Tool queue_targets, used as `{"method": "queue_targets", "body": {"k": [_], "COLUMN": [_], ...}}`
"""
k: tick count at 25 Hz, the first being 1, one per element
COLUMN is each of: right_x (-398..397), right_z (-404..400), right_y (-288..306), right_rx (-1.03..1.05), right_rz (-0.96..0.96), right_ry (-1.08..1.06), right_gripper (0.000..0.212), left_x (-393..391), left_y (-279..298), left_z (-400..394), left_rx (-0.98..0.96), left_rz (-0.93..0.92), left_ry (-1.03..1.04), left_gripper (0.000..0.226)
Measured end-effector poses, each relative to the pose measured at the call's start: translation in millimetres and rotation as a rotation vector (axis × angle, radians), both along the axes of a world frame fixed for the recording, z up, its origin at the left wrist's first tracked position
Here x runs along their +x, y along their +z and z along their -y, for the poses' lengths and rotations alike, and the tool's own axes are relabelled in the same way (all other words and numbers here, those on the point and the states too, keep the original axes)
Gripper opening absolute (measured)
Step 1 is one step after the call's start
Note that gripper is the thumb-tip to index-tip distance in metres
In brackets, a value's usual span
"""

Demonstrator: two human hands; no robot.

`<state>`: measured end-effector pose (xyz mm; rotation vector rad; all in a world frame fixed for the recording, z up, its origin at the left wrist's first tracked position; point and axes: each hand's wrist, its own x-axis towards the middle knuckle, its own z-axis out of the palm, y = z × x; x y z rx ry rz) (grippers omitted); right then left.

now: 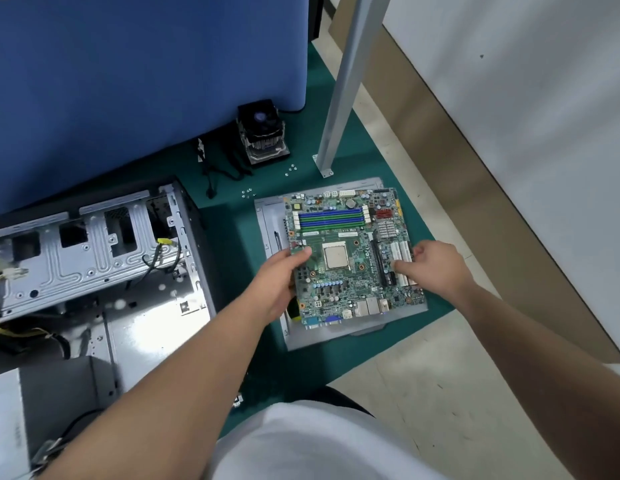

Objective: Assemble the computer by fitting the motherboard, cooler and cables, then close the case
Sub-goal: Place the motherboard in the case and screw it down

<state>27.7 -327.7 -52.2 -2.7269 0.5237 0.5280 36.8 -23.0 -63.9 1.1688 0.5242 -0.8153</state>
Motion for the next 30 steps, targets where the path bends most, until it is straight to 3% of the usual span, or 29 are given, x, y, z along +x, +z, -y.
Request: {"method": "queue_targets", "body": {"k": [6,9,10,13,16,19,21,30], "right_x": [2.4,-2.3,-4.1,-15.6,-47.7,-95.3,-122.6,-179.8], "right_z": [-64.0,-113.5,-132.0,-190.1,-258.9,-328.0,-357.3,-408.6], "right_y": [51.8,69.9,75.1,92.1,116.1,132.9,133.9,173.1], "right_rx": [-0.005,-0.022,-0.005,0.004,-0.045,0.214,0.238,0.284], "right_rz": [0.089,0.127,0.121,0.076,0.306,0.236,0.225,0.303], "right_ry": [0.107,0.152,0.161,0.283,0.570,0.873,0.964,1.030], "right_gripper": [0.052,0.053,0.055,0.057,0.063,0.052,0.043,0.039], "left_x": [-17.6,-33.5,-40.6,-63.2,-87.2,-115.4,-135.7,-201.4], "left_y": [31.1,48.1,54.4,65.7,75.5,87.3,92.8,118.5], "left_z": [-56.0,-95.5,-110.2,-163.0,-220.1,-263.3,-286.8,-354.4], "left_rx": [-0.262,-0.050,0.005,0.108,0.199,0.196,0.185,-0.072], "left_rz": [-0.116,-0.019,0.021,0.070,0.090,0.095,0.085,-0.011], "left_ry": [0.093,0.137,0.163,0.297,0.375,0.447,0.457,0.389], "left_gripper": [0.071,0.116,0.120,0.081,0.047,0.033,0.026,0.022]}}
